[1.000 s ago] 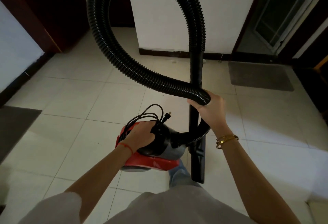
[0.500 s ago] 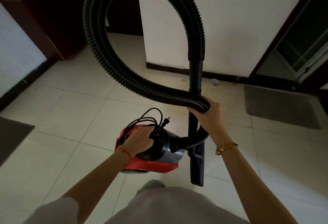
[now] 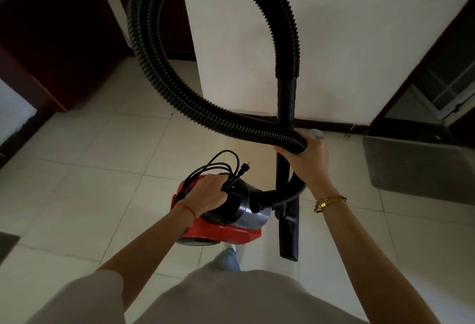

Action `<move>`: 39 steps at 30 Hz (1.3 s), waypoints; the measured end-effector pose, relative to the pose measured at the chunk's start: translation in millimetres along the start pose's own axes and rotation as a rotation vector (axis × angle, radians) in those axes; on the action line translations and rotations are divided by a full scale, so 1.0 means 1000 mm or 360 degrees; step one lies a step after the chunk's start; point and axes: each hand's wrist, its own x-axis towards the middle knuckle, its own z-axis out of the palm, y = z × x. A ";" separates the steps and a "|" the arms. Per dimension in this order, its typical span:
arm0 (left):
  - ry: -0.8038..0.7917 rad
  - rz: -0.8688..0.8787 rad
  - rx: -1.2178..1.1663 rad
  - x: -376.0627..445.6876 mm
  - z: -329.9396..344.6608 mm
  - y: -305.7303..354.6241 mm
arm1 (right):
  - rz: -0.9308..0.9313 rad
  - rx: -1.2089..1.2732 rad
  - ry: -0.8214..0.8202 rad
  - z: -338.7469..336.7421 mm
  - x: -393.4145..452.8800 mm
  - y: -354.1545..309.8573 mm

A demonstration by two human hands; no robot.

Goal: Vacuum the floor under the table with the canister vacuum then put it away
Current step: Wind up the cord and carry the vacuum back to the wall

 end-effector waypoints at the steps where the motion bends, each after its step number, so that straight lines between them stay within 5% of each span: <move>1: -0.0009 0.0019 0.0008 0.019 -0.009 -0.007 | -0.0019 -0.0028 0.0022 0.009 0.018 -0.001; 19: -0.0027 0.0108 0.0068 0.349 -0.120 -0.073 | 0.0165 -0.0014 0.0083 0.107 0.333 0.047; 31: -0.0247 0.0104 0.0010 0.587 -0.128 -0.096 | 0.0211 -0.0027 0.0052 0.173 0.550 0.160; 39: -0.0418 0.0117 0.0060 0.729 -0.077 -0.140 | 0.0404 -0.0012 0.0052 0.245 0.636 0.261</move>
